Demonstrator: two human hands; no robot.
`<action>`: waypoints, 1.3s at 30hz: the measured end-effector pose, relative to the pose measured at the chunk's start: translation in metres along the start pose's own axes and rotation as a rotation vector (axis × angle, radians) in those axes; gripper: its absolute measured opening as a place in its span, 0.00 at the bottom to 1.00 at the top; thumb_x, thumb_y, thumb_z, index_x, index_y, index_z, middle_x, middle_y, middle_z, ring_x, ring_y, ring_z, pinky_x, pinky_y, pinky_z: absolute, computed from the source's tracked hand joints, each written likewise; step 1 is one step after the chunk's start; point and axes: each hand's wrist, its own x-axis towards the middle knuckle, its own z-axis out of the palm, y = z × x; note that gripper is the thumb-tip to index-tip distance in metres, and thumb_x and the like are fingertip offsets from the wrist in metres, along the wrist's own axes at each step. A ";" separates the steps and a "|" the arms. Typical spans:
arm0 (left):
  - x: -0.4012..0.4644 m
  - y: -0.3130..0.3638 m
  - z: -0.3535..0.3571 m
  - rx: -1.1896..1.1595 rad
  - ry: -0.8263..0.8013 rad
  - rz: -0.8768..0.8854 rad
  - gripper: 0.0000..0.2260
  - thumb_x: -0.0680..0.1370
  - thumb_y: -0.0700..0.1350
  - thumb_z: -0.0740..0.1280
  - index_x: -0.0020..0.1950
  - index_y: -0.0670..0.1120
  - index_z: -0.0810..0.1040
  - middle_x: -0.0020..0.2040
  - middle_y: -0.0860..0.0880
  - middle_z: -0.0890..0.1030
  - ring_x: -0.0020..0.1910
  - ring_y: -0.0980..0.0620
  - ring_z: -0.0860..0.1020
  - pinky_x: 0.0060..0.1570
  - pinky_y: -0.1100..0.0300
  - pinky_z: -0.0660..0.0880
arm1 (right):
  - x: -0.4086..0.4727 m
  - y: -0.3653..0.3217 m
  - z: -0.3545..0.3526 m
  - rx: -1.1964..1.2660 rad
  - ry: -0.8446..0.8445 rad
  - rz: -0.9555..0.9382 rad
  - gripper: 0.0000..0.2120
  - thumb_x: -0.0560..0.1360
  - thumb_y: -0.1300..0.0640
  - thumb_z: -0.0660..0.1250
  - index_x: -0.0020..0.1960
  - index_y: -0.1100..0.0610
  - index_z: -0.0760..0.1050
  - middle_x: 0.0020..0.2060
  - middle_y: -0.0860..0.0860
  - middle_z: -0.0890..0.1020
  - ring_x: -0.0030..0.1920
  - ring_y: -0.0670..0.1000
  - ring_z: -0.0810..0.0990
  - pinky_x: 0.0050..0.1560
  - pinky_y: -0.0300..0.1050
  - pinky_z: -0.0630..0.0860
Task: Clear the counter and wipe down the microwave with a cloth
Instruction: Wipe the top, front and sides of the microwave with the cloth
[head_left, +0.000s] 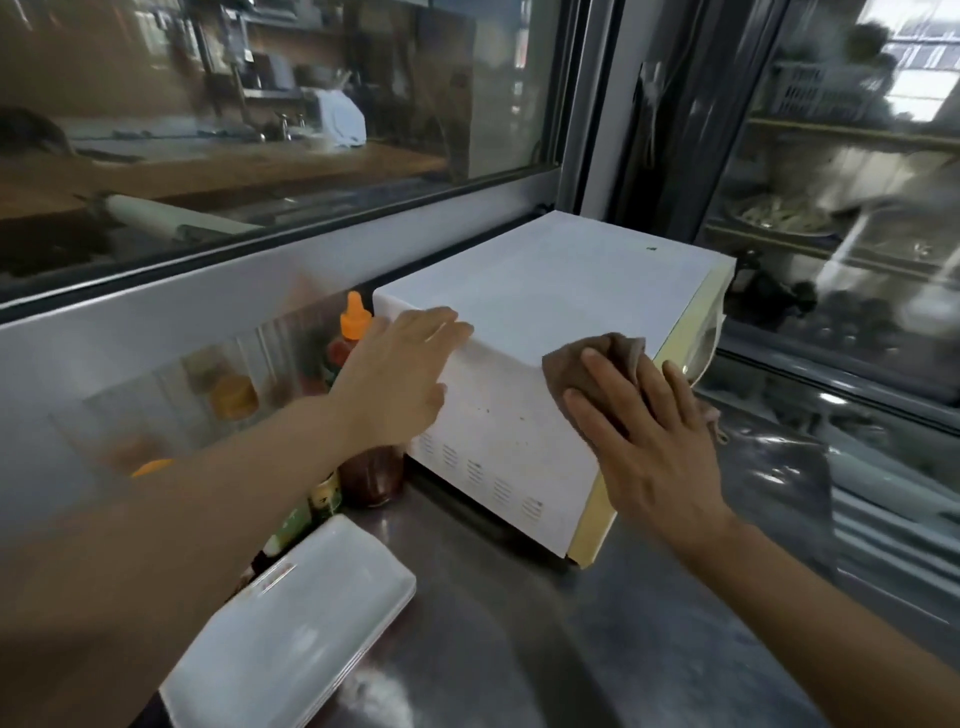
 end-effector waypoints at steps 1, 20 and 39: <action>0.005 -0.004 0.001 0.027 -0.012 0.005 0.29 0.77 0.45 0.65 0.76 0.49 0.57 0.77 0.47 0.57 0.75 0.47 0.57 0.72 0.46 0.56 | 0.002 -0.001 -0.001 0.000 -0.007 -0.012 0.16 0.74 0.64 0.56 0.60 0.55 0.71 0.70 0.56 0.65 0.69 0.63 0.64 0.71 0.59 0.56; 0.040 -0.055 0.032 0.047 0.220 0.221 0.27 0.73 0.44 0.64 0.72 0.52 0.66 0.62 0.48 0.75 0.57 0.48 0.73 0.60 0.53 0.69 | -0.074 -0.047 0.044 -0.299 -0.442 -0.327 0.31 0.74 0.58 0.51 0.77 0.57 0.51 0.76 0.52 0.55 0.77 0.54 0.46 0.75 0.53 0.43; 0.039 -0.068 0.018 0.135 0.027 0.265 0.29 0.75 0.42 0.62 0.75 0.50 0.58 0.73 0.50 0.63 0.71 0.50 0.63 0.71 0.47 0.52 | -0.001 -0.068 0.065 -0.091 -0.216 -0.162 0.19 0.82 0.60 0.49 0.71 0.56 0.66 0.71 0.55 0.68 0.77 0.53 0.49 0.76 0.52 0.48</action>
